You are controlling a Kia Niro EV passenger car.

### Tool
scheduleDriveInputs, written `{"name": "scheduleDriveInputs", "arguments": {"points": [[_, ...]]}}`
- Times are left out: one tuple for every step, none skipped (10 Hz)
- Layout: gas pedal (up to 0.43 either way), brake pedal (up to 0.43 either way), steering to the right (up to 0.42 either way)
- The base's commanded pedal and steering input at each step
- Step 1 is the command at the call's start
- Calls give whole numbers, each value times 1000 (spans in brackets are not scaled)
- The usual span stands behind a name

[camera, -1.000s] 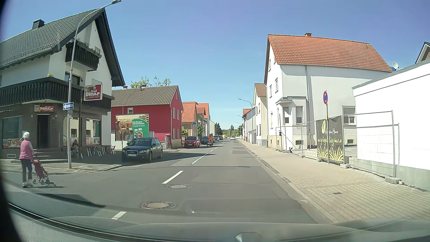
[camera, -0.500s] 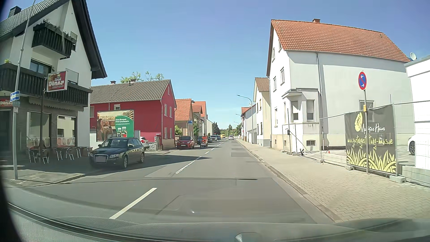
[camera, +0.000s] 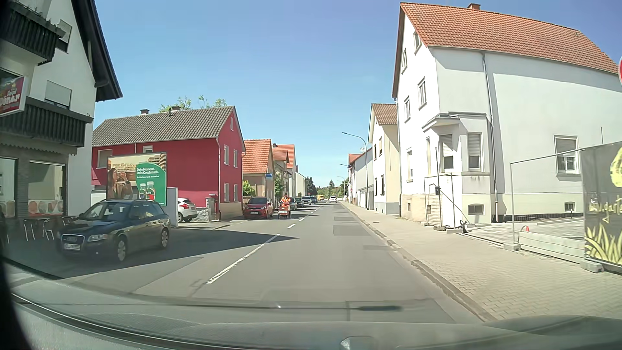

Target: Follow the waypoints while adhering to traffic rules and regulations

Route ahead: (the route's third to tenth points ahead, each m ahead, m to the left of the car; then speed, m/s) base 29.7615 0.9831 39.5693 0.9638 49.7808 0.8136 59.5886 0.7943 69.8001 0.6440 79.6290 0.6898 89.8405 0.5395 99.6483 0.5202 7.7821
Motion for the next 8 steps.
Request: {"name": "scheduleDriveInputs", "arguments": {"points": [[67, 30, 1], [67, 30, 1], [67, 30, 1], [67, 30, 1], [67, 30, 1], [67, 30, 1], [67, 30, 1], [67, 30, 1]]}}
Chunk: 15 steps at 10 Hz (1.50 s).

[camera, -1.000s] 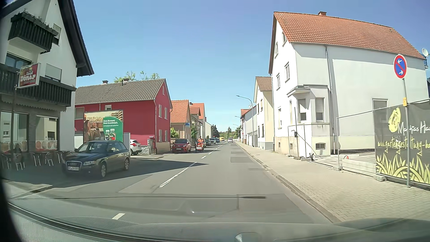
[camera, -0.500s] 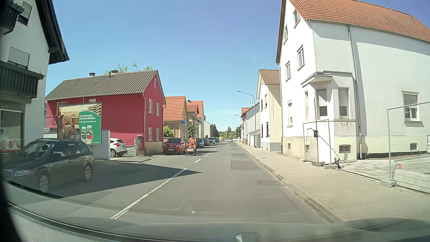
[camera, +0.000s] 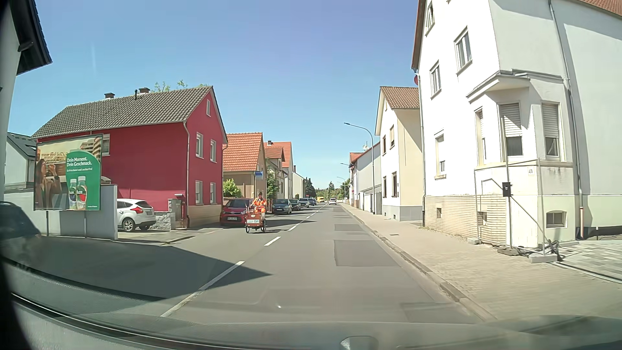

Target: Follow the waypoints while adhering to traffic rules and regulations

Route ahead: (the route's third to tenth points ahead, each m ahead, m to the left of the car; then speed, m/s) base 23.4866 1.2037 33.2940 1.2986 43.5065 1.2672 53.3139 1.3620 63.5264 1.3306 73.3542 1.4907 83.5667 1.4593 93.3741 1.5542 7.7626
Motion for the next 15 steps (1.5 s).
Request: {"name": "scheduleDriveInputs", "arguments": {"points": [[67, 30, 1], [67, 30, 1], [67, 30, 1], [67, 30, 1], [67, 30, 1], [67, 30, 1], [67, 30, 1], [67, 30, 1], [67, 30, 1], [67, 30, 1], [67, 30, 1], [67, 30, 1], [79, 30, 1], [79, 30, 1], [79, 30, 2]]}}
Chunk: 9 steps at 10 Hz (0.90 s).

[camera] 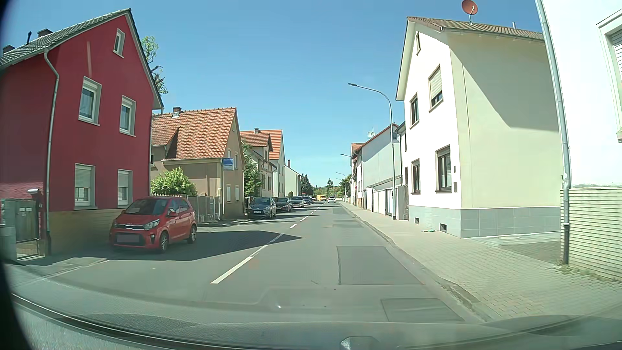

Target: Follow the waypoints while adhering to traffic rules and regulations

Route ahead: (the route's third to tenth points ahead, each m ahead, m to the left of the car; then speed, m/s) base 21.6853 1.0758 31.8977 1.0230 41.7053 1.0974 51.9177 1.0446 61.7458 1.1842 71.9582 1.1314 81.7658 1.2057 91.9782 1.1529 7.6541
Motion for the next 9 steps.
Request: {"name": "scheduleDriveInputs", "arguments": {"points": [[79, 30, 2], [79, 30, 2], [79, 30, 2], [79, 30, 2], [79, 30, 2], [79, 30, 2], [79, 30, 2], [79, 30, 2], [79, 30, 2]]}}
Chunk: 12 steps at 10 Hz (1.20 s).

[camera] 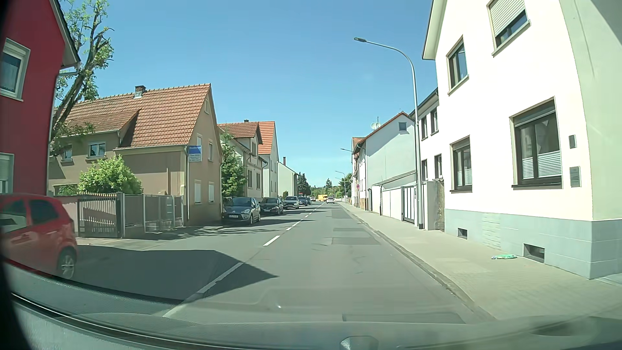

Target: Follow the waypoints while adhering to traffic rules and regulations

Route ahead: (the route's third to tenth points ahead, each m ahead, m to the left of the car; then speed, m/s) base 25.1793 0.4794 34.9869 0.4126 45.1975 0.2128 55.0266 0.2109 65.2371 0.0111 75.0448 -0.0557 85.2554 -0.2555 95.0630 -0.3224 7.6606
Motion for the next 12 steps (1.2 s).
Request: {"name": "scheduleDriveInputs", "arguments": {"points": [[79, 30, 2], [79, 30, 1], [79, 30, 1], [79, 30, 1], [79, 30, 1], [79, 30, 1], [79, 30, 1], [79, 30, 1], [79, 30, 1], [79, 30, 1], [79, 30, 1], [79, 30, 1]]}}
